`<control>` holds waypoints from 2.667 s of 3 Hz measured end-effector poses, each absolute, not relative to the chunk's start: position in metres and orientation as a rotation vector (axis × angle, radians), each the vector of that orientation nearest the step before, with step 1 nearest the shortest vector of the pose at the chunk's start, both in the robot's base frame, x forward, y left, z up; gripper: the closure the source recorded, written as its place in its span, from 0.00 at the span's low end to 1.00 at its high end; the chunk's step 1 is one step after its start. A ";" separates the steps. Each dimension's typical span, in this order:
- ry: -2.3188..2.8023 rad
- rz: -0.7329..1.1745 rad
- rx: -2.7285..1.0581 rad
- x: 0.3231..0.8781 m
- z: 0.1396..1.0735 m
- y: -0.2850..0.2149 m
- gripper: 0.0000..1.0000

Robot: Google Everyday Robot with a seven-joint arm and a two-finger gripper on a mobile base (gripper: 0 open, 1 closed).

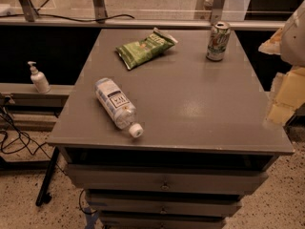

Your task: Pick 7up can

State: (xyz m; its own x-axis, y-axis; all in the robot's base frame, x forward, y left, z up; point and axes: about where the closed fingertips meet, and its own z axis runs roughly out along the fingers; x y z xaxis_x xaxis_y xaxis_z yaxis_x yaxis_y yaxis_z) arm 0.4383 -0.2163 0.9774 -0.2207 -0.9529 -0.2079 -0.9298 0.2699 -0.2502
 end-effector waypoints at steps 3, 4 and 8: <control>2.192 -0.056 -1.617 0.470 0.961 -0.220 0.00; 2.177 -0.015 -1.507 0.513 0.940 -0.237 0.00; 2.119 0.178 -1.203 0.609 0.902 -0.240 0.00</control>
Offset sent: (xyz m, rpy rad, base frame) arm 0.0175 0.0033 -0.0156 0.0483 -0.0175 -0.0217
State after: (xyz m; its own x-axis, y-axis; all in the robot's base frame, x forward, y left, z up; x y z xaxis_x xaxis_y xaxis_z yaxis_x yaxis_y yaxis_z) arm 0.6095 -0.2403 0.9018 -0.3380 -0.7075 -0.6207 -0.8010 0.5625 -0.2050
